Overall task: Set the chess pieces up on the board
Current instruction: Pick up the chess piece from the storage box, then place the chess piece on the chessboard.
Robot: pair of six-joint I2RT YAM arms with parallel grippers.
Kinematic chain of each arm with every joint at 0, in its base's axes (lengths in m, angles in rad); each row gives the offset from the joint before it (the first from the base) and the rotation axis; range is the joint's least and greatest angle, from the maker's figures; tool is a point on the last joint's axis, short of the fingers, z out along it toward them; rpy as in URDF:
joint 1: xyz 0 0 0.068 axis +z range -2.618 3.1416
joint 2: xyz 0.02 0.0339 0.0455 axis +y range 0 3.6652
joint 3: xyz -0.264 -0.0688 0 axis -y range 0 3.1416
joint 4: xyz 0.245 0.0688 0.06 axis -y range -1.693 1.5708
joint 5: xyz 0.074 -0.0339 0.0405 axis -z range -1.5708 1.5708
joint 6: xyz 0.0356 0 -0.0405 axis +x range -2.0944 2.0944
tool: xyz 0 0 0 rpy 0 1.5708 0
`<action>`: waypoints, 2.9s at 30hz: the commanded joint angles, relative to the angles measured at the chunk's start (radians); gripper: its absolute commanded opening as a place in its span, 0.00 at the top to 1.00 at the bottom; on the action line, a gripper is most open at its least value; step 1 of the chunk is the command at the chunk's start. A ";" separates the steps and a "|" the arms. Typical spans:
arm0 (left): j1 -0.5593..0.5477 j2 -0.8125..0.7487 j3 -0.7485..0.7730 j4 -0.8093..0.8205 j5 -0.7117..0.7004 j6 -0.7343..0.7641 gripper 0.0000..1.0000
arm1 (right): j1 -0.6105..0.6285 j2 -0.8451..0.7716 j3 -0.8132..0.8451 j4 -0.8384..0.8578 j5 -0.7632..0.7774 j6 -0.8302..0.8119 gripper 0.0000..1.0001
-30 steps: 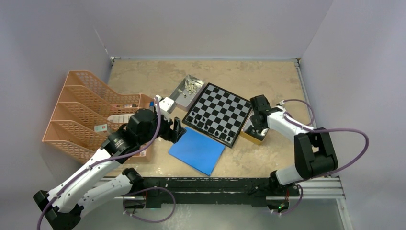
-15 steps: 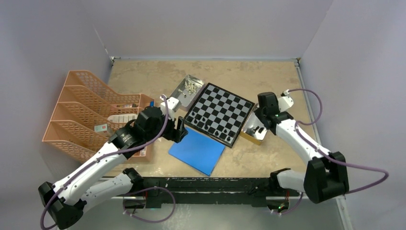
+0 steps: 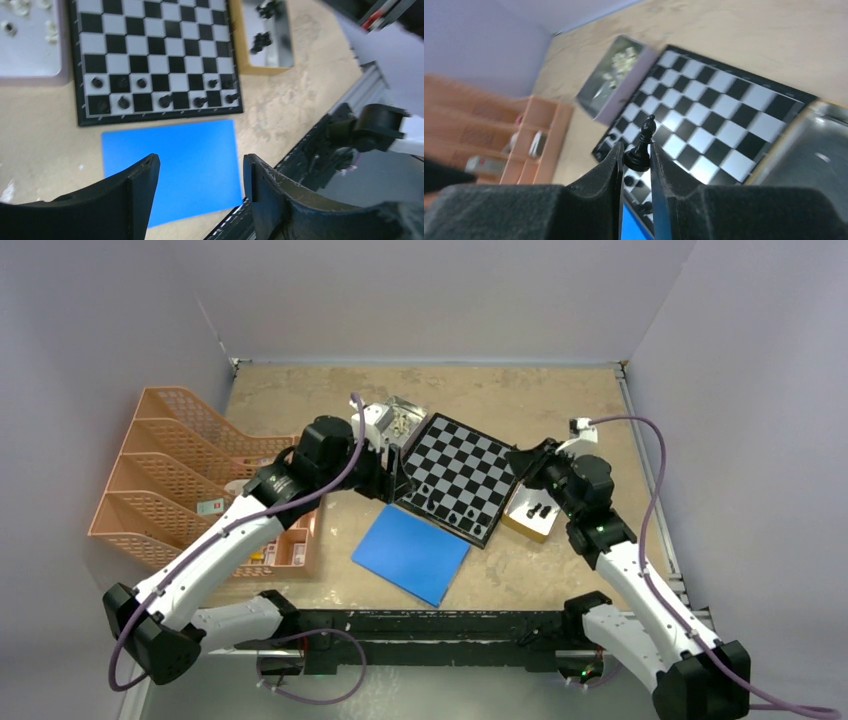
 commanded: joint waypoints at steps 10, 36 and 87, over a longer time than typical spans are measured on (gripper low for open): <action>0.020 0.080 0.124 0.301 0.453 -0.015 0.48 | 0.244 -0.091 -0.170 0.617 -0.583 -0.147 0.89; 0.021 0.227 0.081 0.492 0.857 -0.124 0.66 | 0.270 -0.037 -0.177 0.741 -0.717 -0.100 0.87; 0.020 0.321 0.158 0.308 0.867 -0.001 0.80 | 0.287 0.044 -0.223 0.794 -0.738 -0.093 0.88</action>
